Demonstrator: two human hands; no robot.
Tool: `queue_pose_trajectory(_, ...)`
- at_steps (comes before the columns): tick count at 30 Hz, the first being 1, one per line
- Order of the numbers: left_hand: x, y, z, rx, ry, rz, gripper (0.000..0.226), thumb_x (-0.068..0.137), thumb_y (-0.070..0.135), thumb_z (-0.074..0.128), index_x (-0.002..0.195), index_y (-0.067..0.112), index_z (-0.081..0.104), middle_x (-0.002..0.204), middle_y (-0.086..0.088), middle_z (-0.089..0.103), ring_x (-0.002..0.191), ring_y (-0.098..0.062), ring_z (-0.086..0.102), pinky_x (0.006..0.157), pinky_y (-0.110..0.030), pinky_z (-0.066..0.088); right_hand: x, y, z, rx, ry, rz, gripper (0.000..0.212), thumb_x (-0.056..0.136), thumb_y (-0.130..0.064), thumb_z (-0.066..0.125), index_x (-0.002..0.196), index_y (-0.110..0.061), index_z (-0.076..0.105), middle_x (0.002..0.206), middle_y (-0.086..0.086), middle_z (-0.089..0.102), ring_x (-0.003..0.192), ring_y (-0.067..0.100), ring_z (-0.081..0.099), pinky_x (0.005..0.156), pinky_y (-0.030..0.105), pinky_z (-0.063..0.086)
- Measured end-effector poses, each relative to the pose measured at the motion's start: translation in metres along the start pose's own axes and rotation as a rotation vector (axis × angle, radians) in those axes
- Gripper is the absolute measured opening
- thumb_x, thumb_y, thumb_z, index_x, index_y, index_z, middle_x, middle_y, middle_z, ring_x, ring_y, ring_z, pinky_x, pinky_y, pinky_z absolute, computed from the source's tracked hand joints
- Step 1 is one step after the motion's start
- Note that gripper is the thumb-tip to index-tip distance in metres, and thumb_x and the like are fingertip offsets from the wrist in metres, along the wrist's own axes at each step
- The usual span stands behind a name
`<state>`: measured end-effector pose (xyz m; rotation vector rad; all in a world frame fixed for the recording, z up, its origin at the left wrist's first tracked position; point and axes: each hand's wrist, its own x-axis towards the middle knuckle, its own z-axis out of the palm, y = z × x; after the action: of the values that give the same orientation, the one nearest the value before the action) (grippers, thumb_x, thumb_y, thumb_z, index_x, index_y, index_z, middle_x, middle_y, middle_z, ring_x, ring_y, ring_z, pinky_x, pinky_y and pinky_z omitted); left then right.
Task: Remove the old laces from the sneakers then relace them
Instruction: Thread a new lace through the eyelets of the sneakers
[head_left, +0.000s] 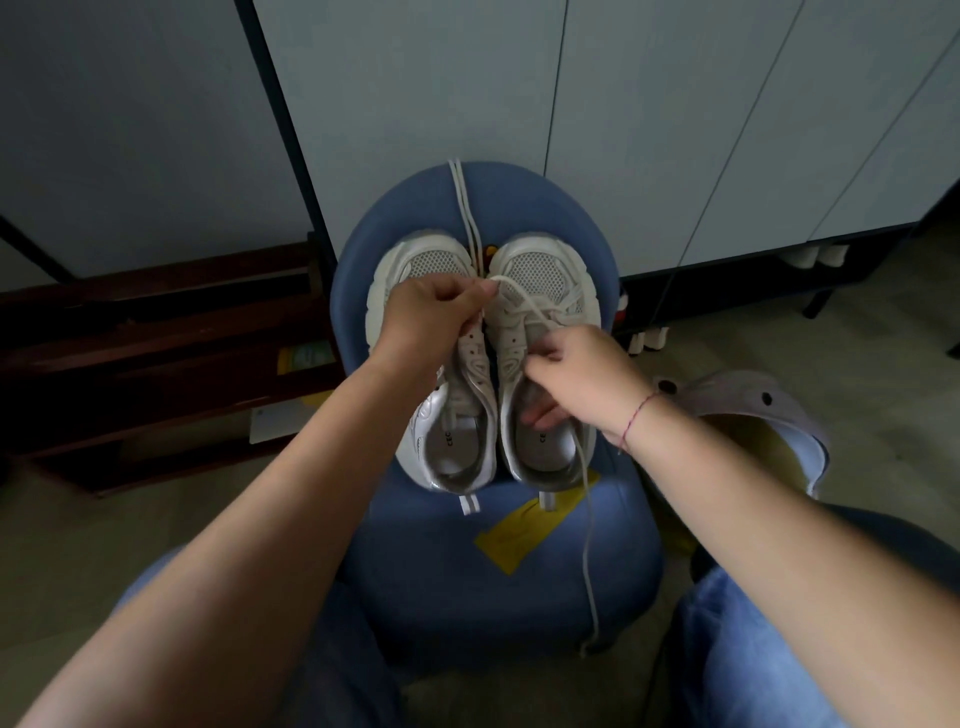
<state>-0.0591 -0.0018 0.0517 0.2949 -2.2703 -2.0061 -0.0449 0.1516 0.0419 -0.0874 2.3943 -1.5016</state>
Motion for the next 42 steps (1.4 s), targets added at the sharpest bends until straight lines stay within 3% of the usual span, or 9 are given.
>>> queue_pose_trajectory(2, 0.001, 0.000, 0.002, -0.011, 0.034, 0.012, 0.016, 0.090, 0.016, 0.070, 0.074, 0.014, 0.070, 0.056, 0.005, 0.057, 0.049, -0.003, 0.049, 0.054, -0.016, 0.046, 0.002, 0.002, 0.005, 0.064, -0.004, 0.025, 0.013, 0.095, -0.009, 0.050, 0.093, -0.003, 0.061, 0.080, 0.023, 0.068, 0.054, 0.030, 0.068, 0.051, 0.034, 0.057)
queue_pose_trajectory(5, 0.000, -0.003, 0.008, -0.041, 0.005, 0.010, 0.010, 0.090, 0.005, 0.068, 0.081, 0.009, 0.068, 0.059, 0.002, 0.064, 0.052, -0.004, 0.058, 0.058, -0.015, 0.052, 0.008, 0.003, 0.009, 0.215, 0.017, 0.065, 0.013, 0.094, -0.008, 0.054, 0.083, -0.009, 0.062, 0.067, 0.016, 0.065, 0.043, 0.019, 0.064, 0.040, 0.025, 0.051)
queue_pose_trajectory(10, 0.000, -0.013, 0.014, 0.051, -0.006, 0.043, 0.015, 0.087, 0.002, 0.070, 0.078, 0.011, 0.062, 0.070, -0.007, 0.068, 0.058, -0.011, 0.066, 0.061, -0.021, 0.058, 0.013, 0.005, 0.005, 0.331, -0.029, 0.094, 0.021, 0.093, 0.001, 0.054, 0.081, -0.016, 0.059, 0.045, -0.002, 0.062, 0.038, 0.010, 0.060, 0.038, 0.019, 0.049)
queue_pose_trajectory(13, 0.002, -0.018, 0.016, 0.151, 0.022, 0.072, 0.017, 0.084, 0.008, 0.075, 0.075, 0.017, 0.064, 0.070, -0.005, 0.069, 0.066, -0.018, 0.069, 0.068, -0.027, 0.059, 0.013, 0.007, 0.002, 0.391, -0.059, 0.087, 0.019, 0.092, 0.002, 0.054, 0.087, -0.015, 0.060, 0.045, -0.003, 0.062, 0.038, 0.007, 0.059, 0.038, 0.016, 0.047)
queue_pose_trajectory(20, -0.002, -0.022, 0.025, 0.200, 0.091, 0.113, 0.008, 0.084, 0.012, 0.076, 0.084, 0.014, 0.069, 0.073, -0.002, 0.070, 0.063, -0.011, 0.066, 0.066, -0.025, 0.057, 0.013, 0.013, -0.001, 0.408, -0.072, 0.060, 0.021, 0.091, 0.001, 0.057, 0.108, -0.011, 0.061, 0.050, -0.003, 0.063, 0.039, 0.007, 0.059, 0.037, 0.016, 0.046)
queue_pose_trajectory(29, -0.003, -0.030, 0.032, 0.263, 0.187, 0.189, 0.008, 0.083, 0.017, 0.077, 0.085, 0.013, 0.071, 0.080, -0.003, 0.072, 0.077, -0.018, 0.069, 0.077, -0.038, 0.058, 0.014, 0.014, -0.003, 0.403, -0.090, 0.047, 0.021, 0.091, -0.001, 0.058, 0.107, -0.014, 0.061, 0.057, -0.001, 0.064, 0.040, 0.006, 0.060, 0.038, 0.015, 0.045)
queue_pose_trajectory(33, 0.000, -0.030, 0.026, 0.295, 0.113, 0.189, 0.009, 0.083, 0.016, 0.077, 0.082, 0.017, 0.069, 0.075, 0.001, 0.070, 0.073, -0.015, 0.068, 0.074, -0.032, 0.058, 0.014, 0.014, -0.006, 0.395, -0.133, 0.037, 0.022, 0.095, -0.004, 0.052, 0.111, -0.017, 0.060, 0.068, 0.003, 0.065, 0.043, 0.009, 0.061, 0.039, 0.017, 0.047)
queue_pose_trajectory(37, 0.004, -0.029, 0.020, 0.332, 0.012, 0.195, 0.009, 0.081, 0.012, 0.079, 0.080, 0.016, 0.071, 0.071, 0.001, 0.069, 0.067, -0.013, 0.066, 0.072, -0.031, 0.057, 0.017, 0.015, -0.008, 0.371, -0.173, 0.042, 0.031, 0.100, -0.001, 0.036, 0.115, -0.021, 0.055, 0.060, -0.004, 0.068, 0.045, 0.009, 0.063, 0.040, 0.019, 0.049)
queue_pose_trajectory(42, 0.005, -0.027, 0.020, 0.391, -0.022, 0.247, 0.011, 0.084, 0.014, 0.076, 0.078, 0.019, 0.069, 0.069, 0.010, 0.064, 0.066, -0.005, 0.061, 0.071, -0.025, 0.053, 0.020, 0.015, -0.005, 0.379, -0.148, 0.062, 0.022, 0.100, -0.005, 0.042, 0.114, -0.016, 0.055, 0.054, -0.004, 0.067, 0.042, 0.008, 0.062, 0.039, 0.018, 0.048)
